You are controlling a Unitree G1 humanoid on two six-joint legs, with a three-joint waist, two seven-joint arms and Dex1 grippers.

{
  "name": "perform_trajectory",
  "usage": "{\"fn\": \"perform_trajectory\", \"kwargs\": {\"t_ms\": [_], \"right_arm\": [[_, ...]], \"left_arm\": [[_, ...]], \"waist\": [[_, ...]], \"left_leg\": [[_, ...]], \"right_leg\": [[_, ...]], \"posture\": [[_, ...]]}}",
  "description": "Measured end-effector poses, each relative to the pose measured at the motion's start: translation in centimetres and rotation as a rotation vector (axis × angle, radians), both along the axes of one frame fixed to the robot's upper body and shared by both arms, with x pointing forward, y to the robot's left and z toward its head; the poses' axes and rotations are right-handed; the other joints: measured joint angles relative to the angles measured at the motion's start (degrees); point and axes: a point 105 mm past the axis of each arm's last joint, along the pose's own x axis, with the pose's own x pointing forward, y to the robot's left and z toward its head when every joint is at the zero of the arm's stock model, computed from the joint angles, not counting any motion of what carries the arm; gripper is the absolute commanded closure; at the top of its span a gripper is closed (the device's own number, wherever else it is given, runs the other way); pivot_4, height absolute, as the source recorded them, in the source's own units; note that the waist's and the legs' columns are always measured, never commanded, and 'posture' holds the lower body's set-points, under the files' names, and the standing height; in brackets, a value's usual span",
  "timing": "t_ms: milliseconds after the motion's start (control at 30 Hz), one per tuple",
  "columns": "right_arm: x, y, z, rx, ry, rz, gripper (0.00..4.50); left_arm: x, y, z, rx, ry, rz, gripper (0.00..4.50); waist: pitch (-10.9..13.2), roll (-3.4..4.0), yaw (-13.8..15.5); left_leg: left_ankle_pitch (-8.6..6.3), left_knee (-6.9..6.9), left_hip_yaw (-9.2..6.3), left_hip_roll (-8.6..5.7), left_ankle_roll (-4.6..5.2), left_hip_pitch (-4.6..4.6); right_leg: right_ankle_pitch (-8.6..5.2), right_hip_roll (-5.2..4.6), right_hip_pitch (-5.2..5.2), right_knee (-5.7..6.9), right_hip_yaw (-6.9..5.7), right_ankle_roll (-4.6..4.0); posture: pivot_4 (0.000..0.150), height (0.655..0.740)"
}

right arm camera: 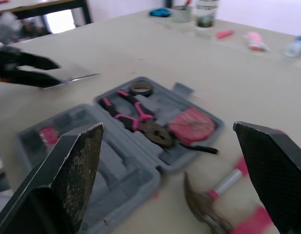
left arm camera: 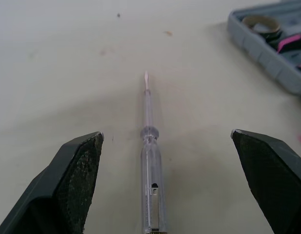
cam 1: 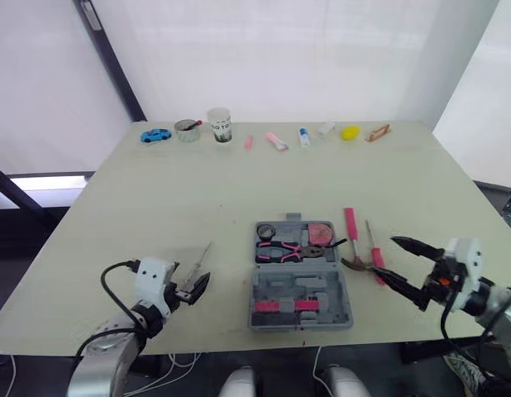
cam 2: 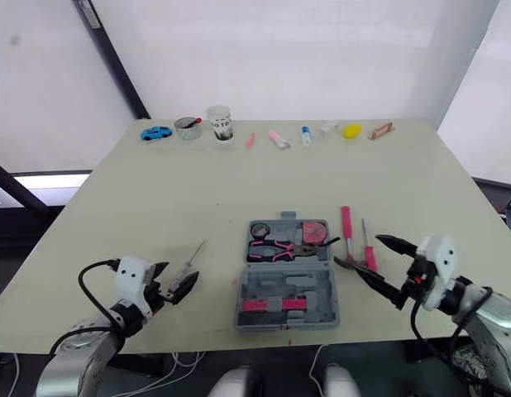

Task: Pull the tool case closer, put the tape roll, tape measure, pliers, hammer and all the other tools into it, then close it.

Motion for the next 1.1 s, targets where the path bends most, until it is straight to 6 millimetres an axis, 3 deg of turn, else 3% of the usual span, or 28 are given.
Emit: {"fn": "perform_trajectory", "kwargs": {"t_ms": [233, 367, 600, 933, 967, 1100], "right_arm": [[0.5, 3.8, 1.4, -0.016, -0.068, 0.223, 0.02], [0.9, 4.4, 1.2, -0.021, -0.071, 0.267, 0.02], [0.8, 5.2, 1.3, -0.027, -0.091, 0.332, 0.02], [0.9, 5.0, 0.8, -0.036, -0.1, 0.332, 0.0], [0.9, 5.0, 0.7, -0.035, -0.099, 0.33, 0.0], [0.9, 4.9, 0.5, -0.039, -0.095, 0.326, 0.0]], "left_arm": [[1.4, 0.0, 0.1, 0.02, 0.044, 0.039, 0.0], [1.3, 0.1, -0.8, -0.011, 0.114, 0.07, 0.0], [2.2, 0.1, -0.8, -0.026, 0.111, 0.072, 0.0], [1.8, 0.0, -1.5, -0.061, 0.078, 0.071, 4.22], [1.8, -0.1, -1.5, -0.063, 0.073, 0.067, 4.43], [1.9, 0.0, -1.6, -0.068, 0.058, 0.054, 4.42]], "waist": [[0.0, -0.07, 0.0], [0.1, -0.11, 0.0], [0.1, -0.11, 0.1], [0.1, -0.1, 0.4], [0.1, -0.1, 0.4], [0.0, -0.05, 0.5]], "left_leg": [[0.0, 0.06, -0.02, -0.01, 0.0, 0.0], [0.0, 0.05, -0.03, -0.02, 0.0, -0.04], [0.01, 0.06, -0.11, -0.02, 0.0, -0.02], [0.01, 0.06, -0.07, -0.05, -0.01, -0.01], [0.01, 0.07, -0.07, -0.06, -0.01, -0.01], [0.01, 0.07, -0.05, -0.06, 0.0, 0.04]], "right_leg": [[0.02, 0.0, 0.02, 0.02, -0.02, 0.01], [0.02, -0.02, 0.02, 0.0, -0.02, 0.01], [0.03, -0.02, 0.03, 0.06, -0.09, 0.0], [0.03, -0.11, 0.05, 0.05, -0.05, 0.01], [0.03, -0.11, 0.05, 0.05, -0.06, 0.01], [0.03, -0.11, 0.08, 0.08, -0.04, 0.0]], "posture": [[0.15, 0.74], [0.15, 0.74], [0.15, 0.74], [0.15, 0.74], [0.15, 0.74], [0.15, 0.74]]}}
